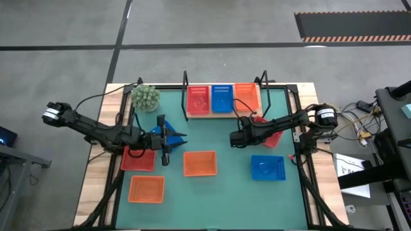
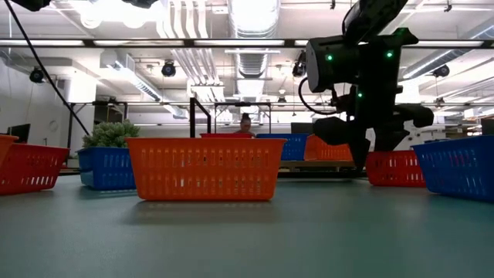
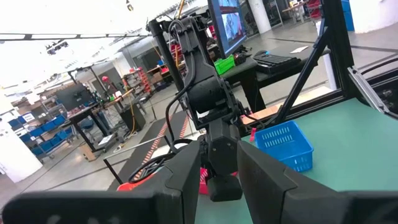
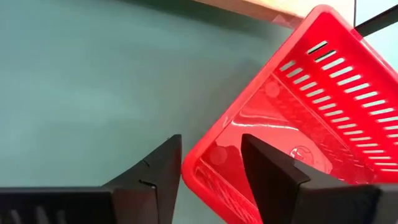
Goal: Stack baskets on shelf by color
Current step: Stack the right red bin on top of the red bin on the shelf
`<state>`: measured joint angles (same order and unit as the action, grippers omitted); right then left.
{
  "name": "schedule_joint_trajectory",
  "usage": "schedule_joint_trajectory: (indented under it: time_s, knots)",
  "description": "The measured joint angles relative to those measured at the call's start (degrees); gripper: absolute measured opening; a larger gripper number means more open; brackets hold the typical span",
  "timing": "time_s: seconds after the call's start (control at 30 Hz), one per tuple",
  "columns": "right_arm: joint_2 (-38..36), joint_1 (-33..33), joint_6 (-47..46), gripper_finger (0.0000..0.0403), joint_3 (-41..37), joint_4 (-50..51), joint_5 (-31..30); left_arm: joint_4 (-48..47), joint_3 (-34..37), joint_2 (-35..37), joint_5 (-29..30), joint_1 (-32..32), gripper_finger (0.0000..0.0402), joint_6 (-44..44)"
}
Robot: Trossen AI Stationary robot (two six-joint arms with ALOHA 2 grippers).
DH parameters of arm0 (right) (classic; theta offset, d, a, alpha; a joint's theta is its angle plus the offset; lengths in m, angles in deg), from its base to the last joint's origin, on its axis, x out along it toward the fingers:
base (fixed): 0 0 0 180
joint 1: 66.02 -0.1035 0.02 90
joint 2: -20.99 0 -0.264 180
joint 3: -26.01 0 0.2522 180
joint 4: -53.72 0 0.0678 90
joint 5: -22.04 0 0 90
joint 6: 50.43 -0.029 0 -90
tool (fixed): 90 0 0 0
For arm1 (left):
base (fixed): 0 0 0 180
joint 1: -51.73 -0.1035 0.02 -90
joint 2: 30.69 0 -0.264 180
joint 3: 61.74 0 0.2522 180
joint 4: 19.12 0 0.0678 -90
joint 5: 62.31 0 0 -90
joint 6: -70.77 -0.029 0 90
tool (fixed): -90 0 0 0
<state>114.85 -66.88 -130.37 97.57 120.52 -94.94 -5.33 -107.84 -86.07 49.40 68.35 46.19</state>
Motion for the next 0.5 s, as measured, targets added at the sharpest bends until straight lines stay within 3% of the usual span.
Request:
schedule_joint_trajectory:
  time_s: [0.33,0.5]
  knots:
    - [-0.11,-0.13,0.18,0.0059,0.0,0.23,2.5,0.02,0.0,0.0,0.0,0.0,0.009,-0.01]
    - [-0.21,-0.57,0.52,0.0038,0.02,0.5,2.81,0.02,0.0,0.0,0.0,0.02,0.009,-0.02]
